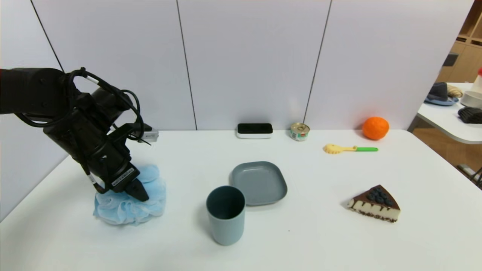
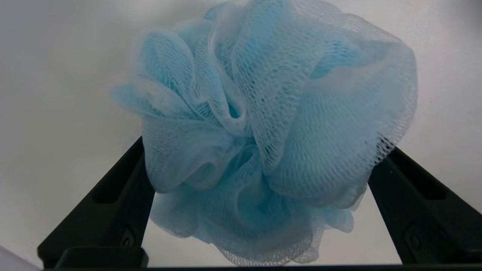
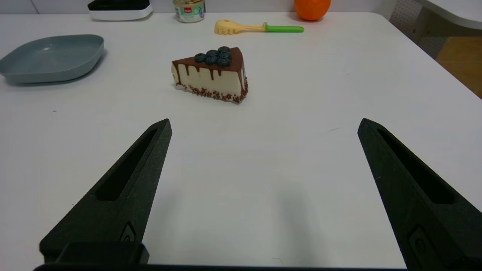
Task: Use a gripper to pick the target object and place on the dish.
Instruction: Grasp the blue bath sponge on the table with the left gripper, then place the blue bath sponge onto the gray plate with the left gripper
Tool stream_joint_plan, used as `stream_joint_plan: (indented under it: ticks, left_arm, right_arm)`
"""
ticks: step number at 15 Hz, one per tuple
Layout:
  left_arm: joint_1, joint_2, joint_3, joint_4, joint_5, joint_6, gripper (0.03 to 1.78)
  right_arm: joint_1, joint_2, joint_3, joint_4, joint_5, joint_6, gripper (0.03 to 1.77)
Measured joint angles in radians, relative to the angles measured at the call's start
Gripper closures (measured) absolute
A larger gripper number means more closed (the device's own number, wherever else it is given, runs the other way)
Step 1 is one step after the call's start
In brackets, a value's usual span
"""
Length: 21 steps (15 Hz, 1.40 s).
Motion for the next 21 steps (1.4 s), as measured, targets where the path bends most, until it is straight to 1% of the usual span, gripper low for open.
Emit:
stream_joint_plan:
  ticks: [2, 9, 10, 13, 15, 17, 18, 21]
  left_arm:
    - [0.001, 0.021, 0.024, -0.003, -0.042, -0.026, 0.12]
    - [0.001, 0.064, 0.04, -0.008, -0.047, -0.029, 0.12]
    - [0.002, 0.065, 0.04, -0.009, -0.047, -0.028, 0.2]
    - [0.002, 0.065, 0.036, -0.006, -0.047, -0.027, 0.66]
    - [0.001, 0.064, 0.036, -0.003, -0.048, -0.027, 0.86]
    - [0.001, 0.059, 0.035, -0.003, -0.048, -0.027, 1.0]
    - [0.0, 0.055, 0.034, -0.002, -0.048, -0.027, 1.03]
    - [-0.001, 0.038, 0.023, 0.0, -0.047, -0.027, 1.03]
  right_arm:
    - [0.0, 0.0, 0.0, 0.0, 0.0, 0.0, 0.09]
    - [-0.001, 0.0, 0.0, 0.0, 0.001, 0.0, 0.09]
    - [-0.001, 0.0, 0.0, 0.0, 0.0, 0.0, 0.09]
    - [0.0, 0.0, 0.0, 0.0, 0.0, 0.0, 0.09]
    - [0.0, 0.0, 0.0, 0.0, 0.0, 0.0, 0.09]
    - [-0.001, 0.0, 0.0, 0.0, 0.0, 0.0, 0.09]
    - [-0.001, 0.0, 0.0, 0.0, 0.0, 0.0, 0.09]
    - [-0.001, 0.0, 0.0, 0.0, 0.0, 0.0, 0.09]
